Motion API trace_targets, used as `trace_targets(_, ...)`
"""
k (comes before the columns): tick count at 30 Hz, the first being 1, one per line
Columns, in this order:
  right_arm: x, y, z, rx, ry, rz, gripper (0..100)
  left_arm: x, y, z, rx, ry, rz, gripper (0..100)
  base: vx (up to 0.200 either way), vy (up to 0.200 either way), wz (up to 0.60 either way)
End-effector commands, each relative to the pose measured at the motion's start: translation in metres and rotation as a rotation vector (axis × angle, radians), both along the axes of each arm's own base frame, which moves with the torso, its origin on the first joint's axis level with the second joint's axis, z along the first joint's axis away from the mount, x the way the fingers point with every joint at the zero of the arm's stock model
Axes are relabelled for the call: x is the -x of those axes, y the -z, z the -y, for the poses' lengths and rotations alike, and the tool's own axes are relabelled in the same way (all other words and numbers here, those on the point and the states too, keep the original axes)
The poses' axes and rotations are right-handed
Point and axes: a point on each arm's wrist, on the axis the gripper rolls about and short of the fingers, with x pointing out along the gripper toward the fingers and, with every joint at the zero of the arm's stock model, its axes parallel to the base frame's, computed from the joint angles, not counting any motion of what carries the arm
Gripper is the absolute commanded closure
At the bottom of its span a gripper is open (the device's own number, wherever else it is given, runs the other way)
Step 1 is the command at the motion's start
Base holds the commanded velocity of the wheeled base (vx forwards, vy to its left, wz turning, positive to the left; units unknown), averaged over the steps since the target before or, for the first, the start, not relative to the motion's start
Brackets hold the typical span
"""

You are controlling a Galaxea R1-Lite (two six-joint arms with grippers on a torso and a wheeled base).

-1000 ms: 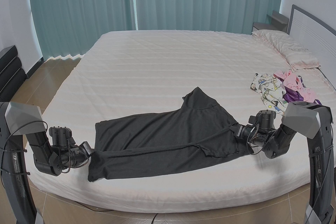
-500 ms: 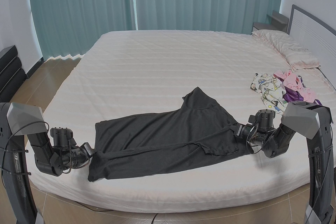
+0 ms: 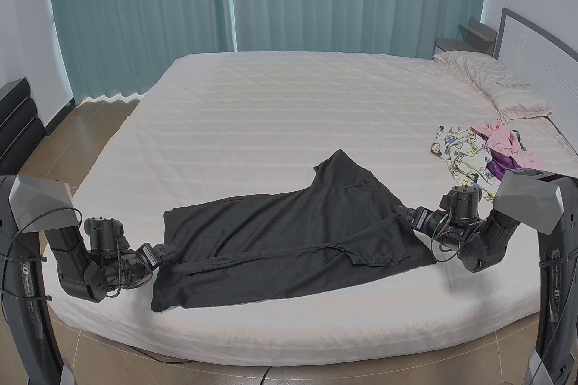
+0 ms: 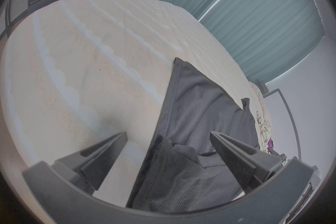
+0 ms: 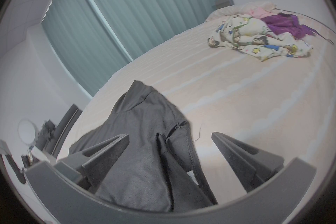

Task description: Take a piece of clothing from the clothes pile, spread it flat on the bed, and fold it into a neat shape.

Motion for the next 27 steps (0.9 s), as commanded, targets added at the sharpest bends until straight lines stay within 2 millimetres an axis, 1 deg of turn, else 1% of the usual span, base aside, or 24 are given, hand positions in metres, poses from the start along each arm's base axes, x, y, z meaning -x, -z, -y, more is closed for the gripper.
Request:
trace_targets(1,0.015,-0.02,0.003,-0.055,0.086,-0.003,0,0.002,-0.022,-0.009,0.005,-0.036,0.058,0,0.0,0.0,0.0)
trace_targets(5,0.022,-0.011,0.005,-0.044,0.138,-0.04,0,0.002,-0.028,-0.014,0.053,-0.09,0.068,0,0.0,0.0,0.0)
trace_targets(9,0.022,-0.012,0.003,-0.058,0.135,-0.041,0,0.002,-0.027,-0.014,0.069,-0.1,0.06,0,0.2,0.0,0.0)
trace_targets(14,0.022,-0.009,0.001,-0.117,0.149,-0.06,0,0.004,-0.026,-0.013,0.071,-0.098,0.051,0,0.2,0.0,0.0)
trace_targets(20,0.026,-0.008,-0.005,-0.116,0.134,-0.069,0,0.004,-0.025,-0.013,0.071,-0.098,0.048,0,0.2,0.0,0.0)
trace_targets(27,0.027,-0.007,-0.007,-0.115,0.128,-0.074,0,0.004,-0.024,-0.013,0.072,-0.099,0.045,0,0.0,0.0,0.0)
